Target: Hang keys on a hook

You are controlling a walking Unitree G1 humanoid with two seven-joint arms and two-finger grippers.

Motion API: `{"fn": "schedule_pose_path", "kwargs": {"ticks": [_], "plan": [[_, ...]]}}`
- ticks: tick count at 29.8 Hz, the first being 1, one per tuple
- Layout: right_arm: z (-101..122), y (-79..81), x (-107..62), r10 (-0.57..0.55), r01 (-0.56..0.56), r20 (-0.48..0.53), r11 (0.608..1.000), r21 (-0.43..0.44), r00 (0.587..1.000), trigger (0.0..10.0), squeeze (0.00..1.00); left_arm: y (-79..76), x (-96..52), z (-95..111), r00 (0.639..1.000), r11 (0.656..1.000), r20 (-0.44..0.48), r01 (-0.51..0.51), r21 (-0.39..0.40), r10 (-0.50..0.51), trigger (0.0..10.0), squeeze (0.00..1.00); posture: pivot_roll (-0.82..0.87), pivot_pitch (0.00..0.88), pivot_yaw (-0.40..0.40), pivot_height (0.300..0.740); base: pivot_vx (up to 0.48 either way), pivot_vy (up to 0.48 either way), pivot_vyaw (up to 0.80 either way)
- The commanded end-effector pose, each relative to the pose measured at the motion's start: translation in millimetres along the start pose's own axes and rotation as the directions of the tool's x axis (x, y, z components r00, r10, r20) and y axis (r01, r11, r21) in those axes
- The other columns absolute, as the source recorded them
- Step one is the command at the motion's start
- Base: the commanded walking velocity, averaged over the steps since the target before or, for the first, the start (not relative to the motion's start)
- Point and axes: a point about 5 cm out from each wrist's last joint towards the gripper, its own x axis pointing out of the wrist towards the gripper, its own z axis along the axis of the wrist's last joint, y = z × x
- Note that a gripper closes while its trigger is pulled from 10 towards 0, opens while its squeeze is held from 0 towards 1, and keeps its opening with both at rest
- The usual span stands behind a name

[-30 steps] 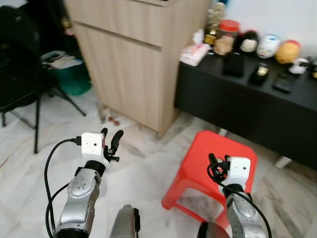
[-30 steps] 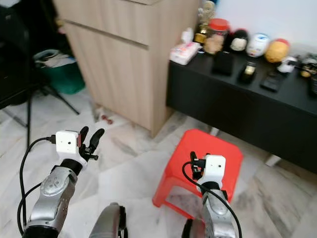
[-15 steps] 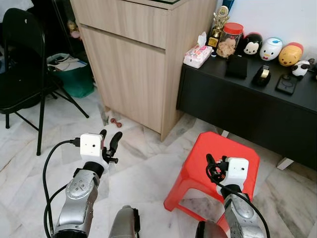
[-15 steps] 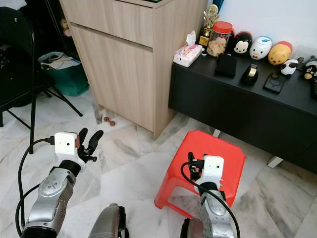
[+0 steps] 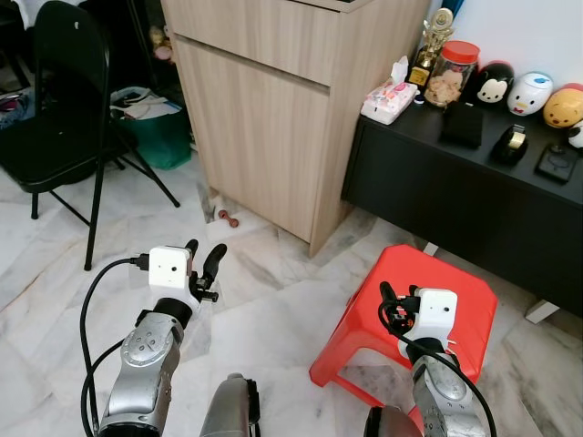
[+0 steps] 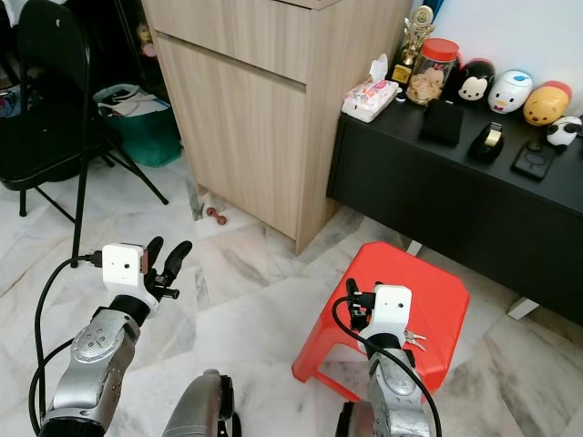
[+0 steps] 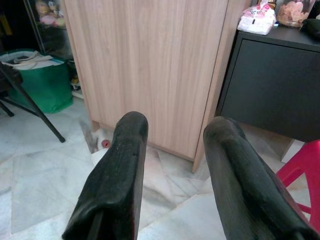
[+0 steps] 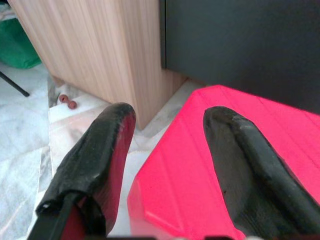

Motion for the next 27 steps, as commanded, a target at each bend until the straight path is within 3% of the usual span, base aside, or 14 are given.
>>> {"fn": "schedule_pose_path", "kwargs": {"ticks": [1, 10, 27], "plan": [[-6, -3.7, -2.5, -0.018, 0.018, -0.026, 1.000, 0.004, 1.000, 10.0, 0.00, -3.1, 1.0, 5, 1.000, 1.000, 0.019, 0.013, -0.007, -0.013, 10.0, 0.00, 0.14, 0.123, -0.026, 0.635, 0.251, 0.000, 0.00], [-16, -6.7, -5.2, -0.042, 0.043, -0.078, 0.999, 0.002, 0.996, 10.0, 0.00, -5.0, 1.9, 6, 1.000, 1.000, 0.020, 0.022, -0.008, -0.022, 10.0, 0.00, 0.15, 0.121, -0.026, 0.635, 0.261, 0.000, -0.19], [-16, -3.7, -4.6, -0.041, 0.039, -0.057, 0.999, -0.029, 0.998, 10.0, 0.00, -8.1, 2.7, 8, 0.999, 0.999, 0.025, 0.038, -0.010, -0.037, 10.0, 0.00, 0.14, 0.111, -0.022, 0.635, 0.265, 0.000, 0.00]]}}
